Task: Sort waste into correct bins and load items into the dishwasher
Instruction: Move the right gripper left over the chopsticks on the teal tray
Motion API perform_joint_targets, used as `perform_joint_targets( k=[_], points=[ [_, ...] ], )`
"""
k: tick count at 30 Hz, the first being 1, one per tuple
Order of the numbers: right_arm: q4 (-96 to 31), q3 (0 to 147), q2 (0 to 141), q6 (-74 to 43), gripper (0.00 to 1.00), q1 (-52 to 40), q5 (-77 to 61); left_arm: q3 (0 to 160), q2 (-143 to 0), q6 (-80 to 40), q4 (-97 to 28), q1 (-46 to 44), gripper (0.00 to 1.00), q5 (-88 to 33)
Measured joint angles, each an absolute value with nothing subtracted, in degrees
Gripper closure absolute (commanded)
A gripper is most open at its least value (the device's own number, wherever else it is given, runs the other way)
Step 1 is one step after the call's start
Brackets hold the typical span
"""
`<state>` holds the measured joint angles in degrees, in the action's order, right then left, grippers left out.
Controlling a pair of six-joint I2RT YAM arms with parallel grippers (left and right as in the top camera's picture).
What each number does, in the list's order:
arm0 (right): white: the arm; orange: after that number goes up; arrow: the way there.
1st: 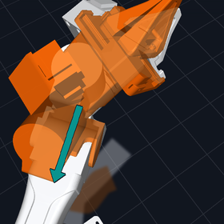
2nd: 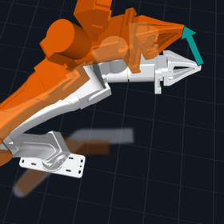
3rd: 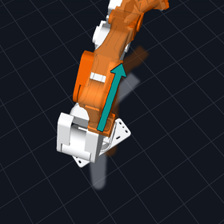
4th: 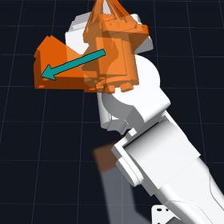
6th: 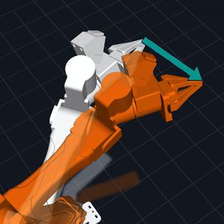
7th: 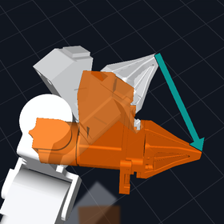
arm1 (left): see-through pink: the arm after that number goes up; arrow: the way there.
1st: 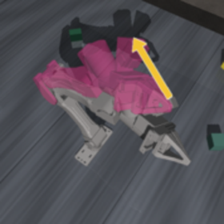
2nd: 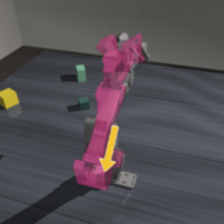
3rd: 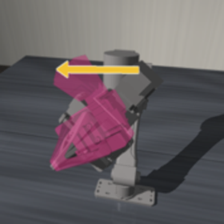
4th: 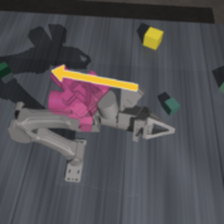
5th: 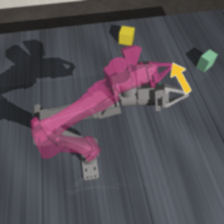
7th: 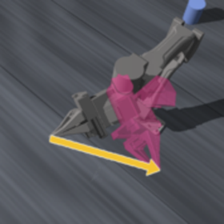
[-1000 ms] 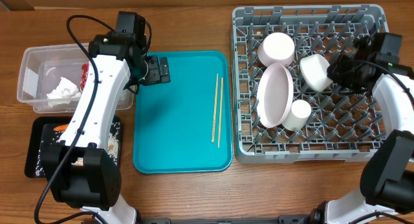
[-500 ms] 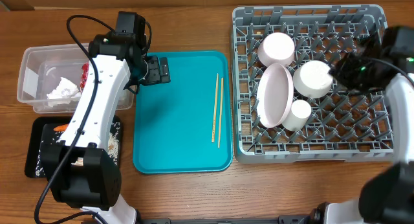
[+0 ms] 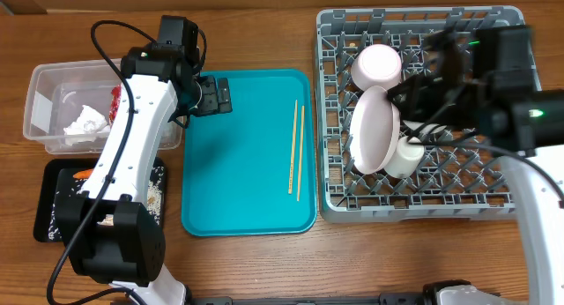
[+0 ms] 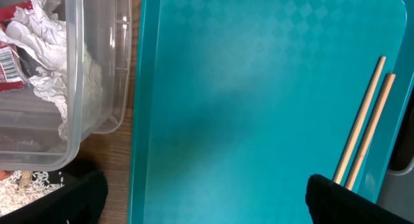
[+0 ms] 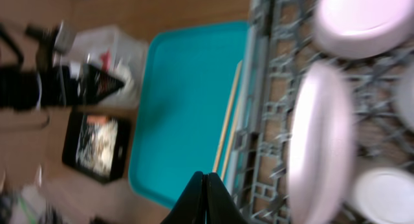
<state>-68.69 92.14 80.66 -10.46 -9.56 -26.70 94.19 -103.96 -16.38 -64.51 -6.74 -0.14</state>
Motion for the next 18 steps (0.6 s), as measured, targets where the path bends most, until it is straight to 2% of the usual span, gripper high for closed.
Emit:
perform_joint_targets(
  k=[10,18],
  points=[
    [-62.2,86.8,87.4,-15.3,0.96,-28.9,-22.1,94.2,-104.0,-16.4,-64.5,-6.7,0.0,-0.2],
    [-58.2,85.5,99.2,-22.9,0.95,-40.8,-9.6,94.2,-104.0,-16.4,-64.5,-6.7,0.0,-0.2]
  ],
)
